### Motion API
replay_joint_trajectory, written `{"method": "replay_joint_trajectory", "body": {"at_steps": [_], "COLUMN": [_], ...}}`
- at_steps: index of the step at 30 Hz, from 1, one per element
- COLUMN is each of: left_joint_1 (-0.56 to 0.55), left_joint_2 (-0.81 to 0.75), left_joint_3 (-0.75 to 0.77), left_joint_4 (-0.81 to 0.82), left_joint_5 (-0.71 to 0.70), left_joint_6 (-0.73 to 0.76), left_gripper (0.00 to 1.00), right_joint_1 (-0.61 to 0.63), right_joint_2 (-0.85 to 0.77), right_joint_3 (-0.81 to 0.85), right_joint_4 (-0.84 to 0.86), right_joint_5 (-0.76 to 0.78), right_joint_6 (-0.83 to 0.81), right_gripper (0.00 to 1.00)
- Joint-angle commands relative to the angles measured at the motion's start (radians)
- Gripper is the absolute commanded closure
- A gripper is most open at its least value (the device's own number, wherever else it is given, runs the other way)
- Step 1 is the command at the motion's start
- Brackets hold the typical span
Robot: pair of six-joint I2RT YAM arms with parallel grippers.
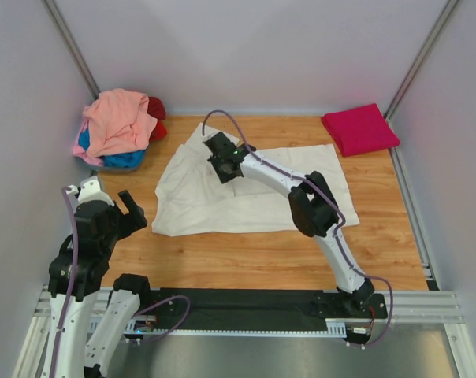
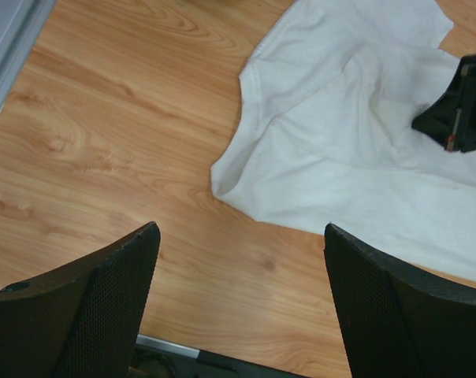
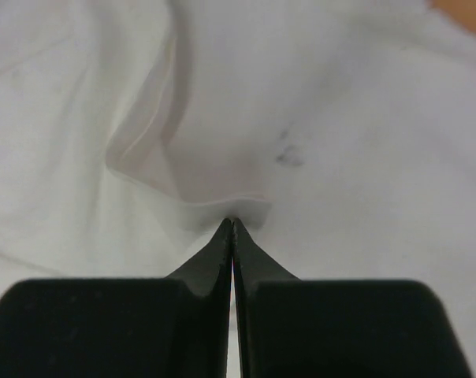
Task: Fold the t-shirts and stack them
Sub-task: Fold the tshirt
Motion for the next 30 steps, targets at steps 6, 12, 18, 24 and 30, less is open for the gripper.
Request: {"method": "replay_joint_trajectory", "body": {"at_steps": [6, 12, 18, 24, 30], "left_joint_1": [0.009, 0.009, -0.02, -0.134, -0.127], "left_joint_2": [0.001, 0.022, 0.221, 0.686, 1.258], "left_joint_3": [-0.003, -0.008, 0.027, 0.187, 0.656], "left_joint_4": [0.01, 0.021, 0.195, 0.484, 0.516], "left_joint_5": [-0.001, 0.018, 0.208, 0.211, 0.213], "left_joint_6": [0.002, 0.021, 0.015, 0.0, 0.054], "left_gripper": [0.09, 0.1, 0.11, 0.11, 0.02], "right_joint_1": [-0.172, -0.202, -0.319, -0.419, -0.419], "right_joint_2": [0.08, -0.118, -0.384, -0.688, -0.908], "right_joint_3": [0.241, 0.003, -0.288, -0.563, -0.842], "right_joint_4": [-0.107, -0.015, 0.083, 0.165, 0.226], "right_joint_5": [0.224, 0.202, 0.032, -0.017, -0.088], "right_joint_6": [0.004, 0.038, 0.168, 0.247, 0.331], "right_gripper": [0.99, 1.0, 0.32, 0.13, 0.1]}}
